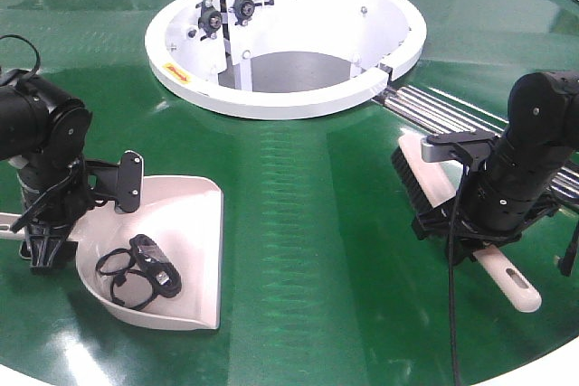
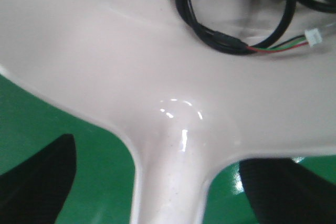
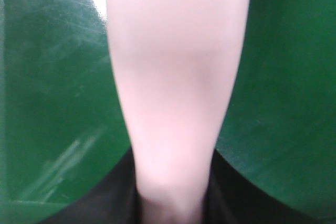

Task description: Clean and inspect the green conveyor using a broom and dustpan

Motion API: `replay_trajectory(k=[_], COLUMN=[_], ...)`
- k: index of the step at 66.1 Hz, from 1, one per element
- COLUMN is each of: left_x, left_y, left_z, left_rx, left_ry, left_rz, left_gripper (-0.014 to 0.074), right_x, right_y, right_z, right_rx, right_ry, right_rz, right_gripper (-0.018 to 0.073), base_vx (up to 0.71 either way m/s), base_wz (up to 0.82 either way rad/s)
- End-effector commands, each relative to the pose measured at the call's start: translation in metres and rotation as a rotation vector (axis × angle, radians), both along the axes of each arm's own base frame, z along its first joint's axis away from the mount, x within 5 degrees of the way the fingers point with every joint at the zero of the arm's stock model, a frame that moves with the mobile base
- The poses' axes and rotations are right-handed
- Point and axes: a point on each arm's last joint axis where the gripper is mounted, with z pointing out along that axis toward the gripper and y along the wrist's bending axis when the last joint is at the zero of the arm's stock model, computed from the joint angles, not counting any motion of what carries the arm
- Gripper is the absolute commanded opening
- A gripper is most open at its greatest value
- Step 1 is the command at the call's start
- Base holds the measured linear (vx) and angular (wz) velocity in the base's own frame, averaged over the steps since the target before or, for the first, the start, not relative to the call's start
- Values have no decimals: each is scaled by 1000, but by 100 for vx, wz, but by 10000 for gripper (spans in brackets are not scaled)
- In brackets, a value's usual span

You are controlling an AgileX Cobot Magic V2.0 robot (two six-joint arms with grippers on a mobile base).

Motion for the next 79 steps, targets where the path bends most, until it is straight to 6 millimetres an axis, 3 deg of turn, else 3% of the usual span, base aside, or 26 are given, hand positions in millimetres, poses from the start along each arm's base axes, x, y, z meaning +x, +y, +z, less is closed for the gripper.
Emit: replay_trajectory(k=[1,25,37,47,61,79], left_x=[-2,-9,-15,-19,-33,-57], left_y=[-1,-1,-4,-5,-9,-18], left_z=[22,37,45,54,75,110], left_rx=[-14,-45,-105,-134,-228,-437], left_ry=[-71,-91,-108,-128,-156,-237], left_rz=[6,24,51,67,109,142], left_gripper=[623,569,568,568,568,565], right_x=[3,15,17,15,7,-16], right_y=[-2,-1,0,-1,-2,-7], right_z=[13,-12,-11,-4,24,85], right_rx=[5,-18,-14,-11,2,37], right_ry=[-64,-28,-60,-79,-175,-433], right_rz=[5,10,11,11,11,8], right_gripper=[94,347,493,539,540,540], base_vx=[0,0,0,0,0,0], base_wz=[0,0,0,0,0,0])
